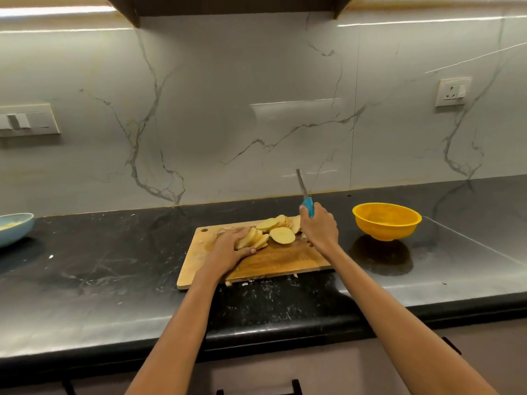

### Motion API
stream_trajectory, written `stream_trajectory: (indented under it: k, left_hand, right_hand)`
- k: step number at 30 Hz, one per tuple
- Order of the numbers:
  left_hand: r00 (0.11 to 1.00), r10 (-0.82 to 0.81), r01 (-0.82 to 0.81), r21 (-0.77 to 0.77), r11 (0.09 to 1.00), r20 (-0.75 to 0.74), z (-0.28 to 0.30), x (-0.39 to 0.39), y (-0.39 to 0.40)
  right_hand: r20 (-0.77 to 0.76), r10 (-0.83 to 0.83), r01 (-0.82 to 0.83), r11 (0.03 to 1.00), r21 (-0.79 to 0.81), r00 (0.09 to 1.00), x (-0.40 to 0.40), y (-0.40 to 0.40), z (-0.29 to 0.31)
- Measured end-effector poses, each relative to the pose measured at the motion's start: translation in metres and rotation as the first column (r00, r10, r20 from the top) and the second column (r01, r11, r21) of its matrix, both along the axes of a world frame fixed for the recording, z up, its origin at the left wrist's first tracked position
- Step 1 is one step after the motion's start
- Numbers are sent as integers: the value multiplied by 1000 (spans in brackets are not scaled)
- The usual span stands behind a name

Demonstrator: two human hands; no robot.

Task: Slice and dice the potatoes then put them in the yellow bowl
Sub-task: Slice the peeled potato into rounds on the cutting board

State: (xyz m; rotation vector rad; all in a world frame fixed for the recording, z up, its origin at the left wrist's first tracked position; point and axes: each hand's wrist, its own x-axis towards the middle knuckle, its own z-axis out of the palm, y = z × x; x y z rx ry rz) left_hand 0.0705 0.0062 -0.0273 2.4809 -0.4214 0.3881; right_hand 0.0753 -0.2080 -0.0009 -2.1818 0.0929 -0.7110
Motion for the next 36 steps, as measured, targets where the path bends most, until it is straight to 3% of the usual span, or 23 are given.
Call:
stream_trajectory:
  k: [4,8,13,18,22,25,31,36]
  left_hand:
    - [998,-15,16,18,1000,-58,3,19,-3]
    - [996,-26,26,2,1000,-87,5,36,-15]
    - [991,-88,83,-56,995,-98,6,49,-40]
    - [974,-137,116,-121,986,-182,12,52,-38]
    - [965,-160,84,-331,940,-208,20,45,-23]
    - [977,-125,69,-296,953,-174,18,39,-26]
    - [996,-36,55,-230,972,84,11,35,-51]
    - [998,-27,38,-180,983,63,10,38,-53]
  right_hand:
    - [108,-136,133,991,36,985,24,-14,-2]
    - [56,-195,200,974,-108,979,38,-27,-6]
    - [-85,-139,113,961,-253,987,48,-32,-17]
    - [-57,31,-48,943,-330,998,50,-32,-16]
    - [-13,-56,48,935,-352,998,49,-33,-17]
    - [17,-104,104,945,-309,994,49,-35,-18]
    - [43,-94,103,939,-329,995,51,-30,-19]
    - [108,-122,147,953,-264,987,51,-30,-17]
